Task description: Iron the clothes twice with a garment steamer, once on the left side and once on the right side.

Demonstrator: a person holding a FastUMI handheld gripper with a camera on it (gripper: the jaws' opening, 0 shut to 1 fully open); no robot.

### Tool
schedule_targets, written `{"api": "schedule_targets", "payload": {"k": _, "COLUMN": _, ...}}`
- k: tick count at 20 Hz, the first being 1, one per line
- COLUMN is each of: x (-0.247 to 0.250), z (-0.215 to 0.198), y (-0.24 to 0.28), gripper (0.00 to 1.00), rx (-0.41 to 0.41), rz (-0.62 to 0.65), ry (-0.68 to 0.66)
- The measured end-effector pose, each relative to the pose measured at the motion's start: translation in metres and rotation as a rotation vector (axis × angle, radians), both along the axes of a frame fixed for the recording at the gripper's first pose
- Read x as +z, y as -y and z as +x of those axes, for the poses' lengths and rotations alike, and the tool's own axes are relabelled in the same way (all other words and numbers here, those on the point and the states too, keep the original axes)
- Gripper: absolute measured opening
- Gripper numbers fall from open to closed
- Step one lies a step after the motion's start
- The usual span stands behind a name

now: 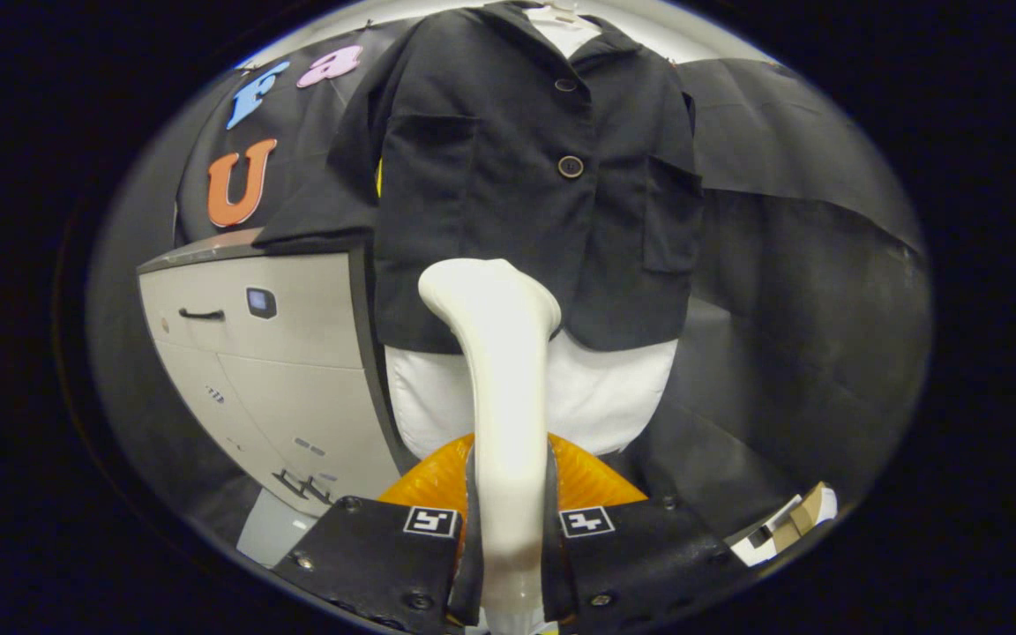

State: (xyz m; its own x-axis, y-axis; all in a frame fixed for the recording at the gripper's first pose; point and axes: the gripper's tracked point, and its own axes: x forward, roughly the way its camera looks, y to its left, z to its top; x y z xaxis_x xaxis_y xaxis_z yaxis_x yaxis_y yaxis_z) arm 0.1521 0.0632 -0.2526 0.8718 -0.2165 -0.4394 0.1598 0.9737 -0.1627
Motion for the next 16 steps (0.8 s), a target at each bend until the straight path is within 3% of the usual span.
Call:
{"api": "schedule_targets", "payload": {"k": 4, "x": -0.021, "z": -0.016, "y": -0.001, "gripper": 0.29, "rx": -0.005, "rz": -0.012, "ry": -0.043}}
{"api": "schedule_targets", "payload": {"k": 7, "x": -0.011, "z": -0.029, "y": 0.001, "gripper": 0.29, "rx": -0.020, "rz": 0.005, "ry": -0.034}}
{"api": "schedule_targets", "payload": {"k": 12, "x": 0.083, "z": -0.037, "y": 0.018, "gripper": 0.29, "rx": -0.031, "rz": 0.038, "ry": 0.113}}
{"api": "schedule_targets", "payload": {"k": 16, "x": 0.181, "z": -0.016, "y": 0.044, "gripper": 0.29, "rx": -0.038, "rz": 0.059, "ry": 0.283}}
